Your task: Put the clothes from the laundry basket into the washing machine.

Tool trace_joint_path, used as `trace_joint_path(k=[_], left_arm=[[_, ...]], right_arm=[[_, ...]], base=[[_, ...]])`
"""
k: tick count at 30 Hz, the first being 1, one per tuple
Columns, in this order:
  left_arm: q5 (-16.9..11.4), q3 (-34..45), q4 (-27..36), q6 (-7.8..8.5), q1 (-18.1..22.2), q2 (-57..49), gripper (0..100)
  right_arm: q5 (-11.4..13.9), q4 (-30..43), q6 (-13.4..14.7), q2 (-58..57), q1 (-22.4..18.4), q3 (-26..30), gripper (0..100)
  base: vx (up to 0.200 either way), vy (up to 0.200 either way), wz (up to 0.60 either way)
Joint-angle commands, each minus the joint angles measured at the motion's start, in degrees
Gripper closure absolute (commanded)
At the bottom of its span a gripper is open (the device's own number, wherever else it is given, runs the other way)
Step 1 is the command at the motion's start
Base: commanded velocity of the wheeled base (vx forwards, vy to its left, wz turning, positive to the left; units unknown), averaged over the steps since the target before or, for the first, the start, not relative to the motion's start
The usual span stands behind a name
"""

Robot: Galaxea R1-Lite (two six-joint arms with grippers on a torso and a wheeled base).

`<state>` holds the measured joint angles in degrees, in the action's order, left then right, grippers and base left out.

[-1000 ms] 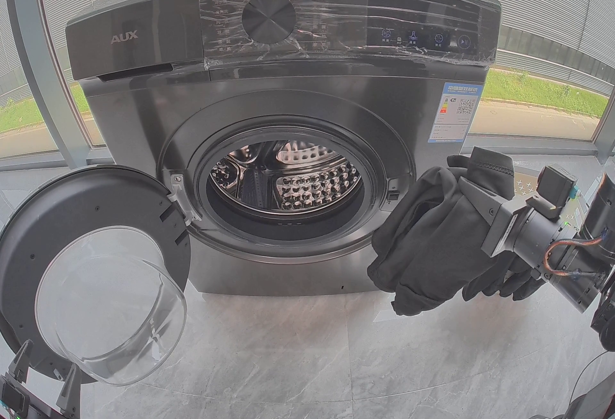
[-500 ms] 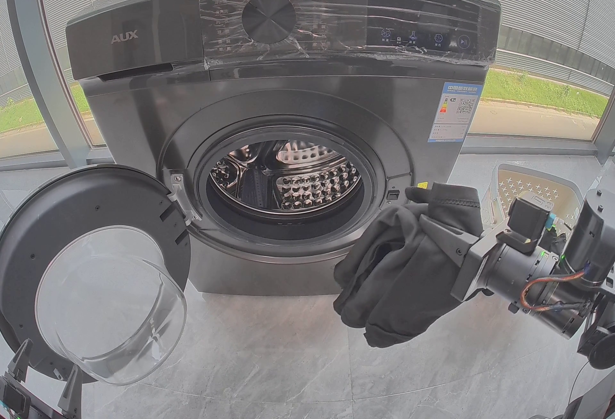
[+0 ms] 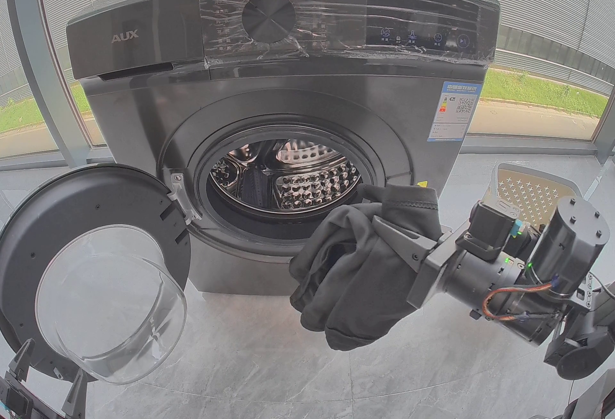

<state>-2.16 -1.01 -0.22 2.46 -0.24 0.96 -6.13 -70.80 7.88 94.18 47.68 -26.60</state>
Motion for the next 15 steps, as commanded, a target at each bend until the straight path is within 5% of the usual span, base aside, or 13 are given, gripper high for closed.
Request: trace_joint_path(k=[1, 8, 15], left_arm=[[-0.74, 1.01, -0.13, 0.44, 0.07, -0.96, 0], [-0.83, 1.01, -0.22, 0.35, 0.07, -0.96, 0], [-0.39, 0.75, -1.19, -0.09, 0.16, -0.96, 0]], right_arm=[[-0.55, -2.23, -0.14, 6.45, 0.05, -3.37, 100], [-7.4, -1.53, -0.4, 10.23, -2.24, -10.23, 100], [-7.75, -1.79, -0.4, 12.16, -2.5, -12.25, 100]], base=[[0.0, 0.0, 0.0], [0.0, 0.0, 0.0], [0.0, 0.0, 0.0]])
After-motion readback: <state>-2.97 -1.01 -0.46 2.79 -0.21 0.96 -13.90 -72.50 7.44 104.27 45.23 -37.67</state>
